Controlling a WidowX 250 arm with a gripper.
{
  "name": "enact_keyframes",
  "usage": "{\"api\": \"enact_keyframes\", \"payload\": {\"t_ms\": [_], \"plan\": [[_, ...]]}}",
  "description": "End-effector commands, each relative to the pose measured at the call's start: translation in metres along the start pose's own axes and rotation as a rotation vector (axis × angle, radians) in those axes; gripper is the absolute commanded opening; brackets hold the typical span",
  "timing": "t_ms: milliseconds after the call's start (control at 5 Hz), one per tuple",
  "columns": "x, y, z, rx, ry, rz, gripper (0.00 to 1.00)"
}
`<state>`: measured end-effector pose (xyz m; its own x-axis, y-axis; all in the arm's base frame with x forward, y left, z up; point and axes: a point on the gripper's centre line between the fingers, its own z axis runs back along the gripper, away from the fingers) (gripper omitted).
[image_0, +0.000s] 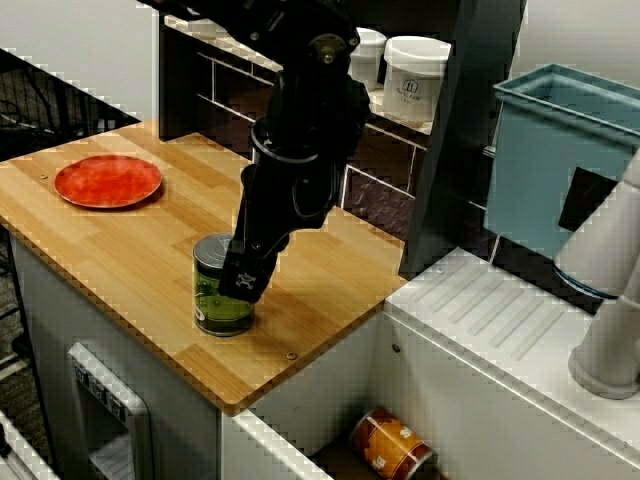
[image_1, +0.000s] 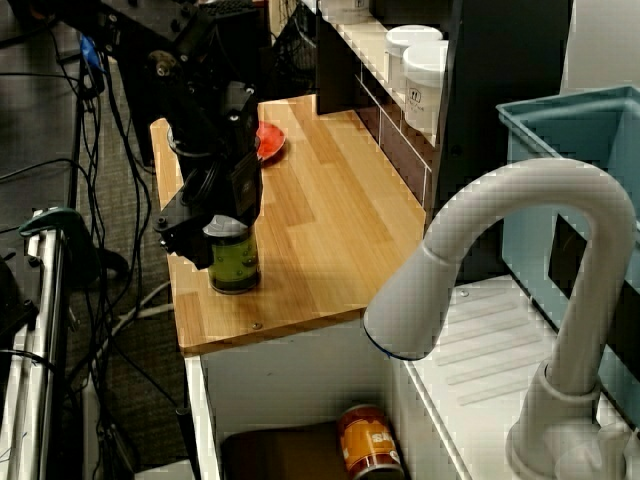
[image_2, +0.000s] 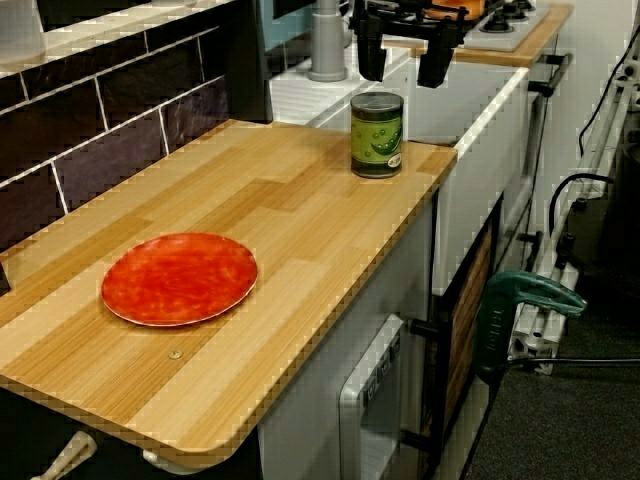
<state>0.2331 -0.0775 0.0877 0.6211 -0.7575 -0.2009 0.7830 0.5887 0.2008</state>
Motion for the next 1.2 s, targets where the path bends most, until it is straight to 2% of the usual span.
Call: {"api": "enact_keyframes", "payload": {"t_ms": [0, 200, 600, 800, 1000], "plan": [[-0.015, -0.013, 0.010, 0.029, -0.036, -0.155, 1.00], [-0.009, -0.007, 0.005, 0.025, -0.048, -0.233, 1.00], [-0.006, -0.004, 0.003, -0.021, -0.069, -0.309, 1.00], [0.001, -0.003, -0.003, -0.050, -0.083, -0.370, 1.00], [0.007, 0.002, -0.008, -0.081, -0.085, -0.387, 1.00]]}}
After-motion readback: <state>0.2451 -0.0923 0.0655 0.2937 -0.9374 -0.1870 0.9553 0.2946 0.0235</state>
